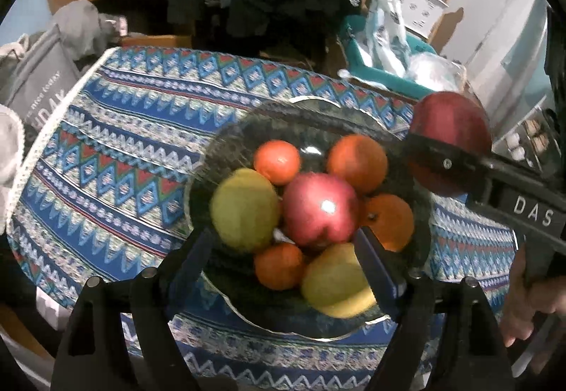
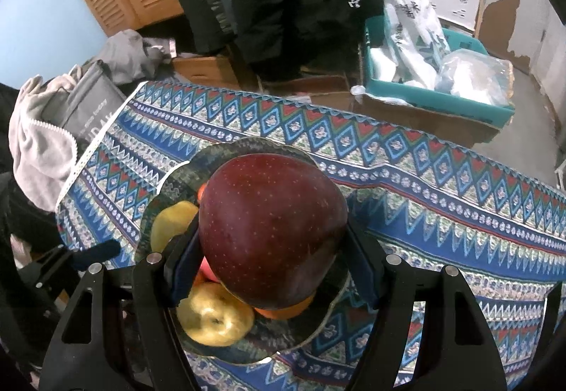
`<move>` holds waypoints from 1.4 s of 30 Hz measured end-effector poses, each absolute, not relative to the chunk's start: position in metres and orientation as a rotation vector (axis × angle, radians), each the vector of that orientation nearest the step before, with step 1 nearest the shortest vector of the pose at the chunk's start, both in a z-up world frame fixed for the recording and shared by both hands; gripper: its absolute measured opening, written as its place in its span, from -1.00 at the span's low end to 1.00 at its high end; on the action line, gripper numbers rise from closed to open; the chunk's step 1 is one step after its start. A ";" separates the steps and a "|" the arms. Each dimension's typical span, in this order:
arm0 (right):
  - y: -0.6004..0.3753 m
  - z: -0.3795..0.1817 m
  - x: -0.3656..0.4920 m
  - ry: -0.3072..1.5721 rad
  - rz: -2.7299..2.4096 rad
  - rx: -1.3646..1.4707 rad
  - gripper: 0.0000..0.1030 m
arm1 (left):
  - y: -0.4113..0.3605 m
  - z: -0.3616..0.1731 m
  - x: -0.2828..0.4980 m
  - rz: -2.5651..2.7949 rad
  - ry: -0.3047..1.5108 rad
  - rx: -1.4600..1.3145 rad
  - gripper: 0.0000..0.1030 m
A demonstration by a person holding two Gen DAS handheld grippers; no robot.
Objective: Organize fruits
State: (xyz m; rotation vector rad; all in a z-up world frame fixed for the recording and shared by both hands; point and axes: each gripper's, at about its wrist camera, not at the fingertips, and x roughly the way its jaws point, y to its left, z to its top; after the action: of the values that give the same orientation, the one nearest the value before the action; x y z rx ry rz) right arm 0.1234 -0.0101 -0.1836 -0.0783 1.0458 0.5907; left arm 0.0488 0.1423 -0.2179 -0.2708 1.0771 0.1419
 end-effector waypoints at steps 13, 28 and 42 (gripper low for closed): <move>0.038 -0.207 0.137 1.086 0.652 -0.141 0.41 | 0.198 -0.209 0.057 0.318 1.010 -0.284 0.64; 0.062 -0.229 0.148 1.141 0.654 -0.168 0.42 | 0.215 -0.215 0.061 0.351 1.021 -0.325 0.64; 0.050 -0.217 0.140 1.108 0.638 -0.165 0.42 | 0.208 -0.202 0.057 0.330 0.998 -0.313 0.63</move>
State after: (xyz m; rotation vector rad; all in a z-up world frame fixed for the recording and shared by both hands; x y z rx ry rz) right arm 0.1403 0.0504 -0.2166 -0.1650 1.1081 0.6379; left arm 0.0569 0.2079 -0.2023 -0.3126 0.9980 0.3297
